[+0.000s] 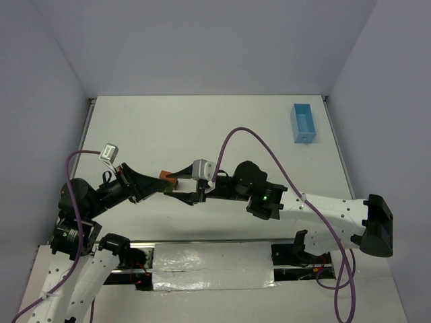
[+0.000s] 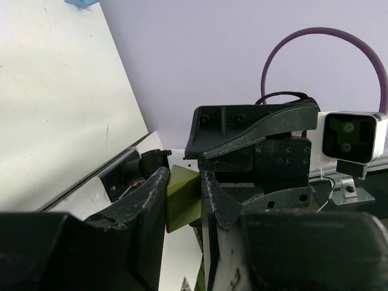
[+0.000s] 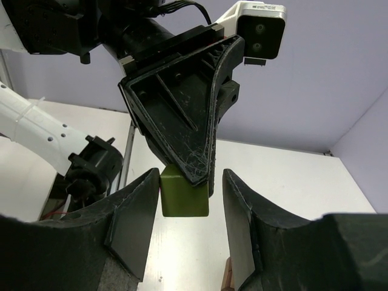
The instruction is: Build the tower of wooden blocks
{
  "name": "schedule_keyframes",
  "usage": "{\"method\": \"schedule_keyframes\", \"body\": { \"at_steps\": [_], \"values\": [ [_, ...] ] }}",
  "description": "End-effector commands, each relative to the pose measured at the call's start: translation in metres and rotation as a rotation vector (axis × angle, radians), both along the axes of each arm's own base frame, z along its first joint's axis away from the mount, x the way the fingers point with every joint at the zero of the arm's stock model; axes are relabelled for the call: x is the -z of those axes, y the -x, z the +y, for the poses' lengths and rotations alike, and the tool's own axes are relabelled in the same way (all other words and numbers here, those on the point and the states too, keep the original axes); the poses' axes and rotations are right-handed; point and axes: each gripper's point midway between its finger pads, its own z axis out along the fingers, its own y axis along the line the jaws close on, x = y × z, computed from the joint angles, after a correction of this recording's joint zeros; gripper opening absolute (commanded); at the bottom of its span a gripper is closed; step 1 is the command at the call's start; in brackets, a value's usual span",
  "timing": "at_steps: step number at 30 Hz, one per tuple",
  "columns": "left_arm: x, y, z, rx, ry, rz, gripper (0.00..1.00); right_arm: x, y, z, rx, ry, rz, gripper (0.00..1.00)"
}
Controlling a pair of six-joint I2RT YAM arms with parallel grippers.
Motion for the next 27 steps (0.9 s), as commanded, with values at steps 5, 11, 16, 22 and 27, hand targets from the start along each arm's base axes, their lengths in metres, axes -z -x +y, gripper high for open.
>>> {"method": "schedule_keyframes", "body": {
  "at_steps": [5,11,16,22,27],
  "values": [
    [-0.0109,0.0026,-0.0016,0.018,0.011,-0.063,0.00,-0.0133,-0.0006,-0.0018,-0.005,-0.045,-0.012,0.48],
    [-0.0120,0.0036,-0.0015,0.020,0.014,-0.066,0.00,-0.0141,0.0005,-0.0003,-0.014,-0.036,-0.019,0.34],
    [-0.0149,0.0046,-0.0011,0.019,0.017,-0.075,0.15,-0.0088,0.0028,0.0014,-0.030,-0.029,-0.027,0.13],
    [-0.0157,0.0024,0.0014,-0.008,0.007,-0.081,0.45,-0.0113,0.0073,-0.0023,-0.044,-0.053,-0.038,0.09],
    [-0.0169,0.0021,0.0028,-0.021,0.006,-0.085,0.65,-0.0144,0.0060,-0.0077,-0.034,-0.072,-0.042,0.07]
  ]
}}
